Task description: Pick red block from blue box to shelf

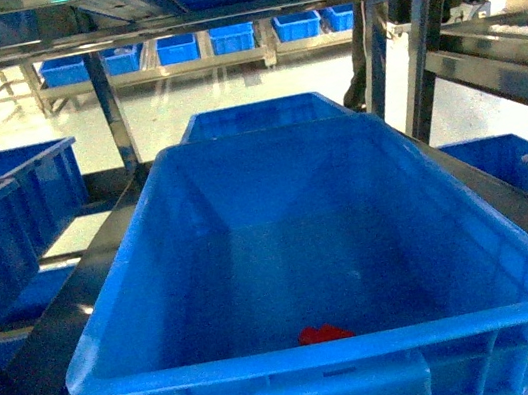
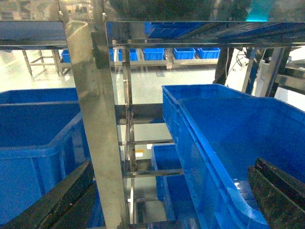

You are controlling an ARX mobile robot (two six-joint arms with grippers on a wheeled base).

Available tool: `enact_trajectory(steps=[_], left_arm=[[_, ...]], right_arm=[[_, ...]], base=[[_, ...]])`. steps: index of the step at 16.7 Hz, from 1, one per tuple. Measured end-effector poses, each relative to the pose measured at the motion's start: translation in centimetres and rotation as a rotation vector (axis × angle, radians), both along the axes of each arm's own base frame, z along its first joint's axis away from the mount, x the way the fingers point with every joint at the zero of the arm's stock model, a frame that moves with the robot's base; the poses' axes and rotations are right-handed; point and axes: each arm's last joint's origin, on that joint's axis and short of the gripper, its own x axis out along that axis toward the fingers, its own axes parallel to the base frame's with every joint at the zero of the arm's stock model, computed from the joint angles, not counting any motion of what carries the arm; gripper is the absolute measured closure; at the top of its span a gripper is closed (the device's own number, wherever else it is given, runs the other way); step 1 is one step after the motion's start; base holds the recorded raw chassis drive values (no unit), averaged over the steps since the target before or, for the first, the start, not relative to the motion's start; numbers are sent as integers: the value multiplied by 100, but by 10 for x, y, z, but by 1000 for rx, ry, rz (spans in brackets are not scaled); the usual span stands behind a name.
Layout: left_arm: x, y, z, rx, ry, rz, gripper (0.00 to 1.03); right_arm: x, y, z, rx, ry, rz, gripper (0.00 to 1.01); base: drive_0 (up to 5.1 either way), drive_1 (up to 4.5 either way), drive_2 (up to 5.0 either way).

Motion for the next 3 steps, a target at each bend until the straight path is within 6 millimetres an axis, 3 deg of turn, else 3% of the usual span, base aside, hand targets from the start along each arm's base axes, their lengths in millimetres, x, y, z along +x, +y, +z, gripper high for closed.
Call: enact_trajectory(steps=[2,3], left_arm=[[0,0,0,0,0,0,5],[0,0,0,0,-1,0,5]], right_arm=[[0,0,-3,0,21,0,99],[0,0,-3,0,25,0,85]], base=[[0,0,0],[0,0,0]])
